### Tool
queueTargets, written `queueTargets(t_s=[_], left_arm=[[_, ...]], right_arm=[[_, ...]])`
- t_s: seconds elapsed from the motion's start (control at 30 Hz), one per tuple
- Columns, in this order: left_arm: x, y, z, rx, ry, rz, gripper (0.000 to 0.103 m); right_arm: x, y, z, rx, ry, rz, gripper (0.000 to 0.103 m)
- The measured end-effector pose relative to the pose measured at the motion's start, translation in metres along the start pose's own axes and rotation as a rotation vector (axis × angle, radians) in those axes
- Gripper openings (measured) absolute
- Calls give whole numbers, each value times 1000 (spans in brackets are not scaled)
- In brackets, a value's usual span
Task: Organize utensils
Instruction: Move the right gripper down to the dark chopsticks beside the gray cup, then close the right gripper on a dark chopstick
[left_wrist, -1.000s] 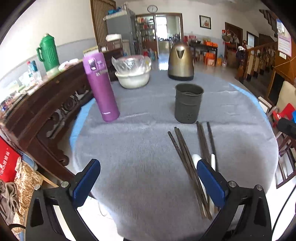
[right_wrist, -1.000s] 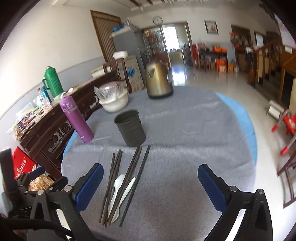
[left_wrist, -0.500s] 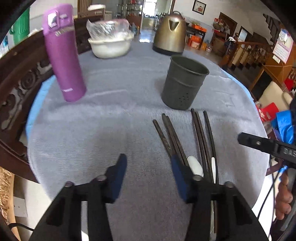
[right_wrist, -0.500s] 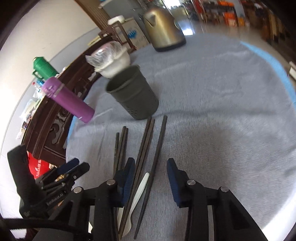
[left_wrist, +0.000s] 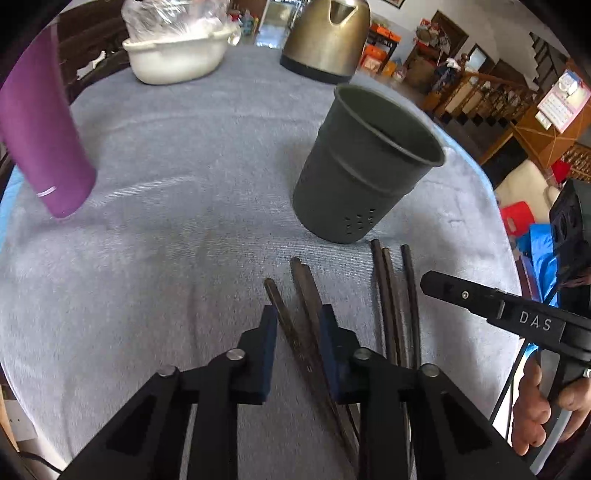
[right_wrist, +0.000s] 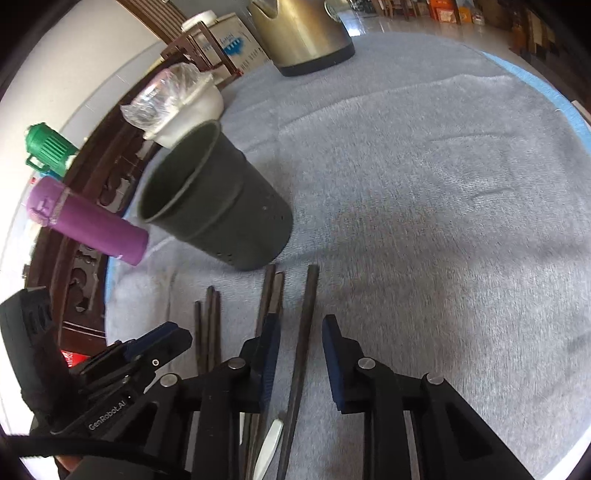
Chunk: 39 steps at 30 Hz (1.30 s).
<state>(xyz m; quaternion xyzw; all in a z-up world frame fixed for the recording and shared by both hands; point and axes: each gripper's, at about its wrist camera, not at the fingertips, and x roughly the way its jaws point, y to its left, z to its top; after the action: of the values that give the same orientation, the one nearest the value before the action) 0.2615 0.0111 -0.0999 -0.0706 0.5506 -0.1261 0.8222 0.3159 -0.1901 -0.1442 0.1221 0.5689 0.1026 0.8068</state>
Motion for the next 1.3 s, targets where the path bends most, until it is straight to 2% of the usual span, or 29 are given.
queueTargets(t_s=[0.1,0.2,0.3,0.37,0.47,0.67,0.73,0.77,0.87,0.97,1.1,1.27,1.3], left_arm=[[6,-3,5,13,20,-23,18],[14,-1,12,21,29,-11,14],[18,-1,17,34,34,-26,14],[22,-1,22,57,39,-7,11],[23,5,27,71,43,18,11],[15,23,24,40,40,5,11],[13,29,25,26,42,44,12],[7,33,23,17,32,46,13],[1,51,17,-31,33,40,31],[5,54,12,-39,44,26,32],[20,42,27,-11,50,42,40],[29,23,35,32,55,97,40],[32,21,40,32,54,101,35]], right_arm=[[11,2,3,6,35,-14,22],[20,9,6,0,53,-15,20],[20,16,6,-27,37,-31,15],[19,16,6,-27,35,-33,12],[14,10,4,-6,36,-21,11],[6,9,6,40,27,-19,11],[6,9,5,37,18,-17,11],[5,13,6,28,13,-25,11],[3,15,5,32,0,-12,11],[-3,16,1,31,-11,-14,11],[-5,14,-7,29,-9,-12,11],[0,22,5,25,44,-20,14],[0,27,7,8,56,-34,14]])
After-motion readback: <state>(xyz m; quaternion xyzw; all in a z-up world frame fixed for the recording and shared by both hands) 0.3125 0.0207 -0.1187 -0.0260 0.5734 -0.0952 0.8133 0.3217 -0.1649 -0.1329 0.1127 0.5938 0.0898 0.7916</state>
